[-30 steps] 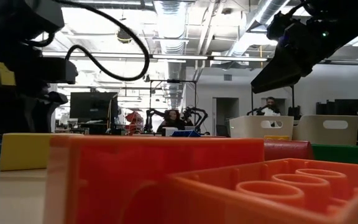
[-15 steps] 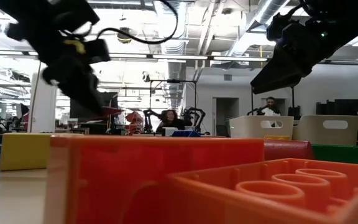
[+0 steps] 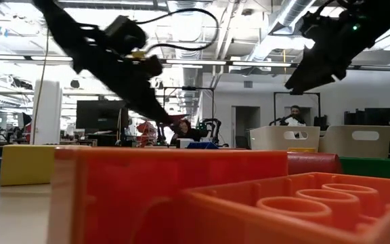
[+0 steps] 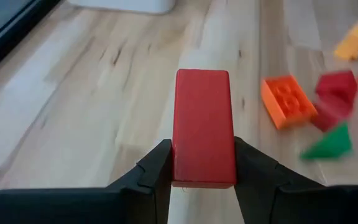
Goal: Sort blocks by size
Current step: Put the large red triangular wooden block into the white bin
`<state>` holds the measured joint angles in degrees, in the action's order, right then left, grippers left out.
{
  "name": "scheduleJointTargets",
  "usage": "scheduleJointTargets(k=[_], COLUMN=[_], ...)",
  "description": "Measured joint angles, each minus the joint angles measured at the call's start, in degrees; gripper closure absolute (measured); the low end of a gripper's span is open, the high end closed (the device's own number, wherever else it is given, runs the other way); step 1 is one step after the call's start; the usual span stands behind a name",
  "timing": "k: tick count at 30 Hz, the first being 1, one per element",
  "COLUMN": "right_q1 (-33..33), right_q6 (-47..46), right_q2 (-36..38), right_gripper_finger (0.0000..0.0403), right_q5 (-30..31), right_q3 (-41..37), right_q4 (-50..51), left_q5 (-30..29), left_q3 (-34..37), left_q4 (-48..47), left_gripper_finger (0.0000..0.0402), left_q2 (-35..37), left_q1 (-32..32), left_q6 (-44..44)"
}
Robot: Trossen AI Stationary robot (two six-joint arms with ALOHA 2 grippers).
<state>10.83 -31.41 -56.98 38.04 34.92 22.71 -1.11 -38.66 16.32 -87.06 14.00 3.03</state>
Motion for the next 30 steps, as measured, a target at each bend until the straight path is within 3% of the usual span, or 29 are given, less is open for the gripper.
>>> scheduleJointTargets(k=[5, 13, 21, 25, 30], right_q1=[0.55, 7.22, 8.11, 7.43, 6.06], right_q6=[1.17, 31.46, 57.00, 61.32, 62.60], right_q2=[2.95, -3.49, -14.14, -17.52, -21.25], right_gripper_finger=[0.0144, 0.0151, 0.0170, 0.0160, 0.0148], right_q5=[0.52, 0.93, 0.31, -0.41, -2.85], right_q3=[-0.01, -0.02, -0.04, 0.29, 3.88], right_q4=[5.68, -10.40, -33.44, -40.48, -39.78], left_q5=[6.74, 23.32, 36.03, 38.52, 40.67], left_q3=[-10.14, -19.26, -19.88, -19.88, -19.84], left_q4=[-0.98, -0.95, 5.07, 5.17, 5.41], left_gripper_finger=[0.0279, 0.0279, 0.0272, 0.0271, 0.0270], left_q2=[-9.13, -15.94, -16.16, -16.16, -16.16], left_q1=[1.01, 1.07, 1.20, 1.20, 1.20], left_q6=[1.72, 1.59, -4.75, -6.28, -7.94])
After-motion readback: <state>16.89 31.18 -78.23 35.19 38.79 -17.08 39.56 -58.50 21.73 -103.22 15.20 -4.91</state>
